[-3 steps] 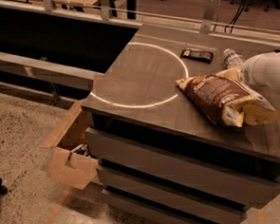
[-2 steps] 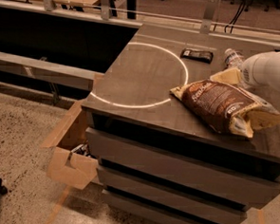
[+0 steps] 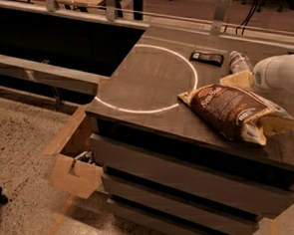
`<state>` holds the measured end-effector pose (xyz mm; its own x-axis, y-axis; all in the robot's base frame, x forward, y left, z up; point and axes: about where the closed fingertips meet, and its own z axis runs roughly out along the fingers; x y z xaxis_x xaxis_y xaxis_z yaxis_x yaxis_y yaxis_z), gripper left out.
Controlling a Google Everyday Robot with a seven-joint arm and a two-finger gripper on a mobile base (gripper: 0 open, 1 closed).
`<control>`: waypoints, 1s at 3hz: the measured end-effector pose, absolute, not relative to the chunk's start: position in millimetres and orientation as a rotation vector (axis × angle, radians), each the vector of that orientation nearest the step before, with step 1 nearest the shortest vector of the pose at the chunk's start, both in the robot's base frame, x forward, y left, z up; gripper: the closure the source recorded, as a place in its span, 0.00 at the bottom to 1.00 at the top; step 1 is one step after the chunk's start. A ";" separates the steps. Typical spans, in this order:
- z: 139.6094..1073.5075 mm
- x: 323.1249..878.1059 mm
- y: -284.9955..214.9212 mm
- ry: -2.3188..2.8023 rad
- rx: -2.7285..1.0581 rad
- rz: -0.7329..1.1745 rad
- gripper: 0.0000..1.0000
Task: Move water bottle near rxbar chocolate
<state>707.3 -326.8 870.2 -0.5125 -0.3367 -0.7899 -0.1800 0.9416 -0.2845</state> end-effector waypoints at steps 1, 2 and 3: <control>870.7 707.8 -326.2 2.122 -0.344 -0.193 0.00; 877.0 709.0 -326.0 2.103 -0.312 -0.186 0.00; 896.1 714.5 -330.6 2.055 -0.254 -0.180 0.00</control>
Offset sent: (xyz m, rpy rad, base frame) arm 0.0024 -0.0005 0.0173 0.0637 -0.0655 -0.0580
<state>714.5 -330.6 896.1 -0.4637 -0.2554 -0.8484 -0.1043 0.9666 -0.2341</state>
